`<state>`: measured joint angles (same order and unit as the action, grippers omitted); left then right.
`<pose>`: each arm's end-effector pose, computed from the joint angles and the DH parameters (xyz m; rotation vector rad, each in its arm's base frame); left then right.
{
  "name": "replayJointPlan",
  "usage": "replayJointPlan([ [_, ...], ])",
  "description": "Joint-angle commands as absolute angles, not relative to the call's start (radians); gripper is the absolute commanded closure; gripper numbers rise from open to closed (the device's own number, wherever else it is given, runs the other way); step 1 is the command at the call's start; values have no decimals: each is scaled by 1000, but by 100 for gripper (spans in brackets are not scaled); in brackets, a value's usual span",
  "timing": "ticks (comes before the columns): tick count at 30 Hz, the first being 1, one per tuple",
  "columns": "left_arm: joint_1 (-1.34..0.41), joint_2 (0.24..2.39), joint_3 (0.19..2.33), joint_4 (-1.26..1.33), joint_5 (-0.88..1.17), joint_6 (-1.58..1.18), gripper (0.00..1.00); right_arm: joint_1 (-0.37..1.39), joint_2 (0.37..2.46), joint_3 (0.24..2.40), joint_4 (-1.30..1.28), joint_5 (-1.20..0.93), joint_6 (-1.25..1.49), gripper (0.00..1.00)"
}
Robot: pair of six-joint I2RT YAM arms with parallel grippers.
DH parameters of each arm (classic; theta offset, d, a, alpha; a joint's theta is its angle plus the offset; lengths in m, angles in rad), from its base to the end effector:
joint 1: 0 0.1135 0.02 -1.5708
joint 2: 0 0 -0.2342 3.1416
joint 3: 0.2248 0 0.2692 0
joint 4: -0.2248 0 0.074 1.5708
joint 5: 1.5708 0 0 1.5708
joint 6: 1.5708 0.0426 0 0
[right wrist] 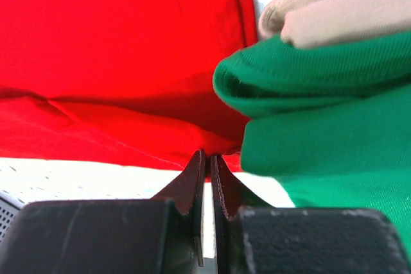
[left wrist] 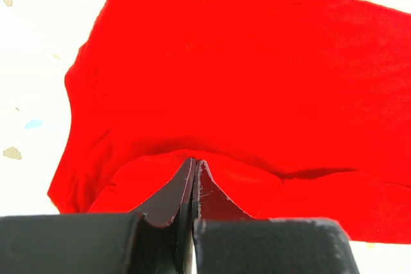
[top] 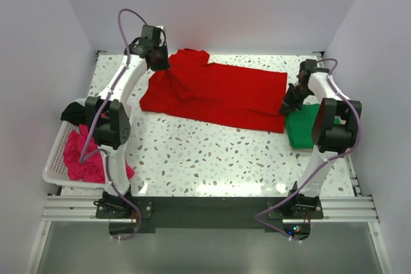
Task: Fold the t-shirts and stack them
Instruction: Fold the tshirt
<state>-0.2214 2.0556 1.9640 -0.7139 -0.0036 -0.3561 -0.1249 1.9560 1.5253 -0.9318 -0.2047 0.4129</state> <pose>0.4651 -0.1045 0.2724 -0.1628 2.3878 -0.2702 0.3934 -0.0407 0.1623 0.7521 2.8482 0.3436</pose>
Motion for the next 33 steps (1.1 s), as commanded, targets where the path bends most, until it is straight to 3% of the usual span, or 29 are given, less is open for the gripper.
replayJointPlan([
  [1,-204,2075,2022,-658,28,-319,100,-135,1980,1575,-923,-222,425,100],
  [23,-176,2183,2118,-617,49,-313,100,-147,2097,1724,-919,-215,407,100],
  [24,-173,2189,2126,-611,52,-319,97,-147,2098,1733,-919,-219,407,97],
  [25,-172,2201,2140,-604,55,-322,89,-147,2100,1755,-920,-225,403,81],
  [26,-170,2207,2146,-601,58,-324,73,-147,2100,1767,-923,-238,402,72],
  [28,-167,2223,2164,-589,71,-331,59,-146,2097,1799,-920,-247,394,51],
  [30,-161,2226,2168,-581,80,-347,47,-144,2086,1810,-911,-274,391,44],
  [33,-135,2204,2114,-569,113,-386,42,-130,2053,1812,-894,-304,384,39],
])
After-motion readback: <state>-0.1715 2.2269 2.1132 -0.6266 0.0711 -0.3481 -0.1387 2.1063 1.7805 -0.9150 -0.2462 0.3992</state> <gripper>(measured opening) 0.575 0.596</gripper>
